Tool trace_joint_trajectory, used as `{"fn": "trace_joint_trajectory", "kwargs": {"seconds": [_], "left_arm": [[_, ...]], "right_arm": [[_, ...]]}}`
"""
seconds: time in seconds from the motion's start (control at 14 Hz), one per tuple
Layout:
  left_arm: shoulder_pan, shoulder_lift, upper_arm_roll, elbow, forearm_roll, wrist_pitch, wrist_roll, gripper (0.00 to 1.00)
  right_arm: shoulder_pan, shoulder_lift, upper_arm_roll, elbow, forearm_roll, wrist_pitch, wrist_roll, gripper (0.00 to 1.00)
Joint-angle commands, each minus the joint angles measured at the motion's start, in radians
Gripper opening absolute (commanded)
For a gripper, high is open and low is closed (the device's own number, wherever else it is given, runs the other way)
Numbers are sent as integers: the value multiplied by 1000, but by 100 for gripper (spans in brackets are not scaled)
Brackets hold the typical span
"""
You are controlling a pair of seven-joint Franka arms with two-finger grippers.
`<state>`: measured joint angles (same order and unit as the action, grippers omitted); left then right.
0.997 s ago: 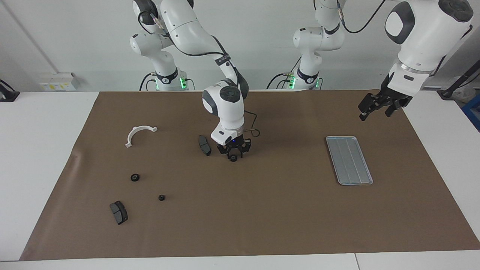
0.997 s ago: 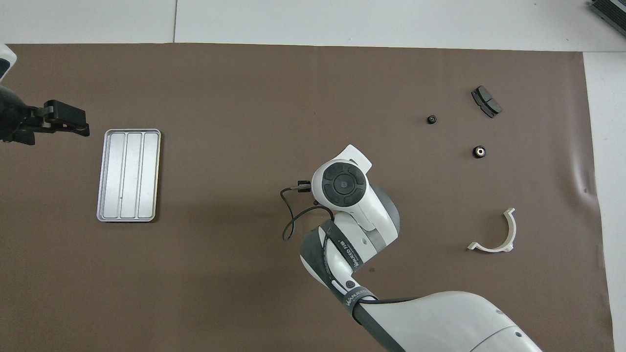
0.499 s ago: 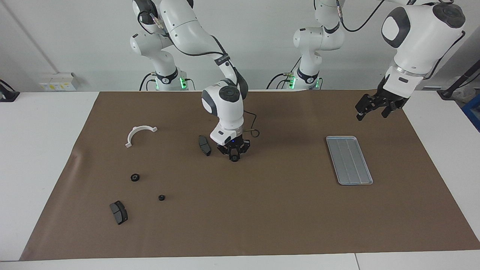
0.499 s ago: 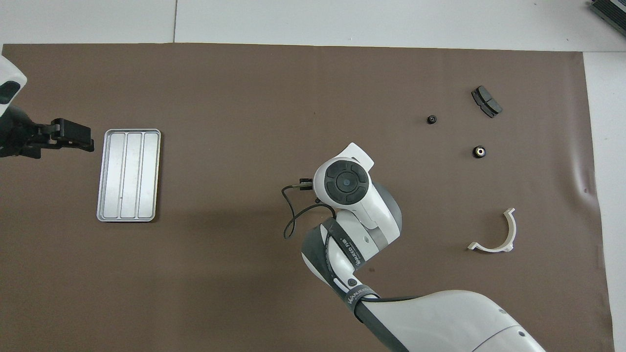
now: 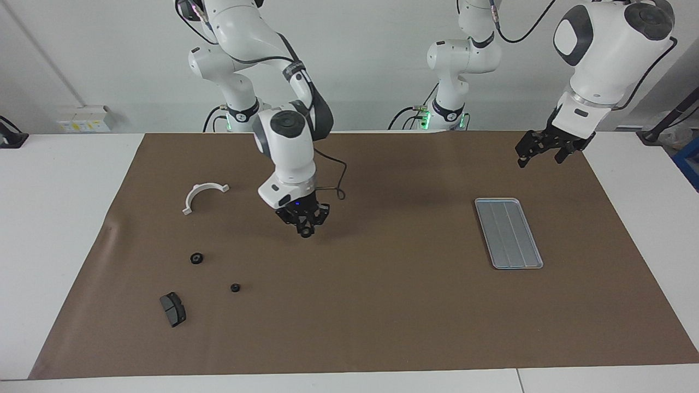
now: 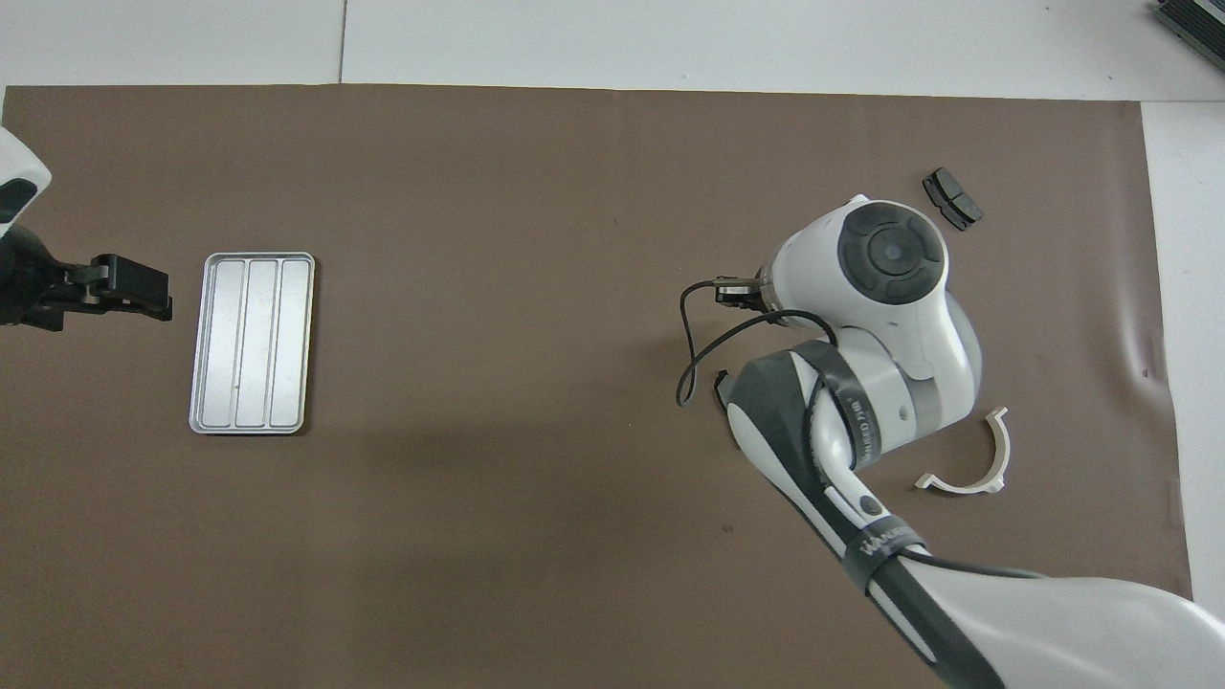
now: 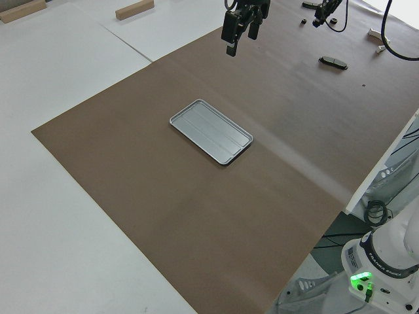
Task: Place bearing gear from tray to pile
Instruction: 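Place the third gear near the other gears with the right gripper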
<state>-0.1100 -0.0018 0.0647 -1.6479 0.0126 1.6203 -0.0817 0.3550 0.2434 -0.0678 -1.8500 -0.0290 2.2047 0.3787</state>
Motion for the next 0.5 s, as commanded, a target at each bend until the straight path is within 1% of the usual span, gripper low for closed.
{"fn": "trace_joint_trajectory", "kwargs": {"seconds": [0.0, 0.14, 0.21, 0.43], "left_arm": [[7, -23, -10, -7, 18, -25, 13, 100], [7, -23, -10, -6, 18, -23, 10, 100], [7, -23, -10, -7, 18, -20, 7, 100], [10, -23, -8, -7, 18, -10, 2, 100]], "right_arm": [[-108, -21, 14, -40, -3, -10, -148, 0], [-186, -35, 14, -84, 8, 3, -303, 0], [-214, -41, 14, -116, 9, 16, -345, 0], [-252, -41, 14, -185, 30, 78, -451, 0]]}}
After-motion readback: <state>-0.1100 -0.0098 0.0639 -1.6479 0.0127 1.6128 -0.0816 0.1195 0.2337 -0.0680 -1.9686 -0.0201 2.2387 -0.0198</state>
